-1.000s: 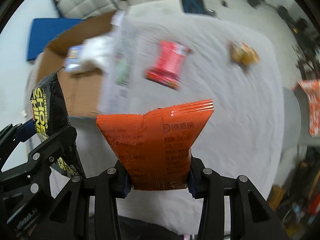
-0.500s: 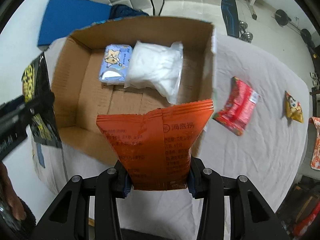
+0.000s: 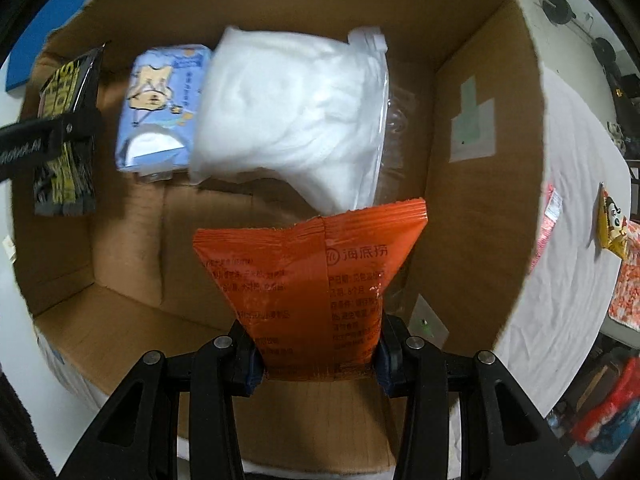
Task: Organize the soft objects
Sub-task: 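Carry both packs into the box and open both tools to release them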
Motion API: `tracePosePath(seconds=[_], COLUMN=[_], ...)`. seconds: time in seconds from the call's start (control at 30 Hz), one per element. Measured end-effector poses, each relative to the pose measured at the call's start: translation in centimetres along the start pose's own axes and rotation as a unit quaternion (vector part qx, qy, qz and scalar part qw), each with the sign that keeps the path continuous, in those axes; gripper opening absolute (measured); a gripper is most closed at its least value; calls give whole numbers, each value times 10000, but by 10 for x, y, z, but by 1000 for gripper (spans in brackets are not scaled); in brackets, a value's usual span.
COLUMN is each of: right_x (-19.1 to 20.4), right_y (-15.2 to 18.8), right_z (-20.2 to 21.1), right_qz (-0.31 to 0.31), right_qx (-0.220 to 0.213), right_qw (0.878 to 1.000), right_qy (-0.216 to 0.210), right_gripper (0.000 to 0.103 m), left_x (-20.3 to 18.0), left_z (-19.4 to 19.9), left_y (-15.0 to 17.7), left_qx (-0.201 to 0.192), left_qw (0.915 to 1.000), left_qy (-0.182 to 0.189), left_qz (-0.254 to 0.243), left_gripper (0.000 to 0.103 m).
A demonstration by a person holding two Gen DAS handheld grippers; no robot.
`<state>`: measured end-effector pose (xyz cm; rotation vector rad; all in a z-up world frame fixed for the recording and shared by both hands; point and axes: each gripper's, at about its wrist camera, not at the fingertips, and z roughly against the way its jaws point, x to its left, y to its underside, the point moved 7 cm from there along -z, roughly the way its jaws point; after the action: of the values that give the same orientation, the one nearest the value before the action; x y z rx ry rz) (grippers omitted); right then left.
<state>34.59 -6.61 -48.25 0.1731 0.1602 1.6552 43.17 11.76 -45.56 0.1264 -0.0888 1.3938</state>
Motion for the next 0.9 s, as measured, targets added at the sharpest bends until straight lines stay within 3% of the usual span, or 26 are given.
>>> tracePosePath(seconds=[0.3, 0.4, 0.57, 0.7, 0.77, 0.8, 0.9], right_x=[5, 4, 7, 16, 18, 19, 15], right_y=[-10, -11, -10, -7, -5, -4, 1], right_z=[-22, -27, -23, -10, -2, 3, 18], right_qz=[-92, -196, -184, -178, -202, -206, -286], right_qx=[269, 364, 297, 124, 42, -40, -260], right_qw=[9996, 9991, 9994, 9997, 9997, 9997, 9992], right_qy=[46, -33, -65, -113, -114, -99, -129], right_gripper=[47, 60, 72, 84, 96, 100, 101], left_x=[1, 1, 4, 13, 15, 16, 17], left_z=[-30, -28, -16, 2, 11, 14, 30], left_y=[-6, -5, -4, -1, 3, 9, 22], left_qx=[362, 354, 219, 6, -83, -139, -357], left_qw=[9991, 9991, 9985, 9970, 9959, 9953, 9933], left_qy=[164, 165, 367, 558, 637, 677, 790], left_qz=[150, 166, 341, 541, 632, 680, 769], left_gripper=[55, 57, 62, 83, 93, 96, 98])
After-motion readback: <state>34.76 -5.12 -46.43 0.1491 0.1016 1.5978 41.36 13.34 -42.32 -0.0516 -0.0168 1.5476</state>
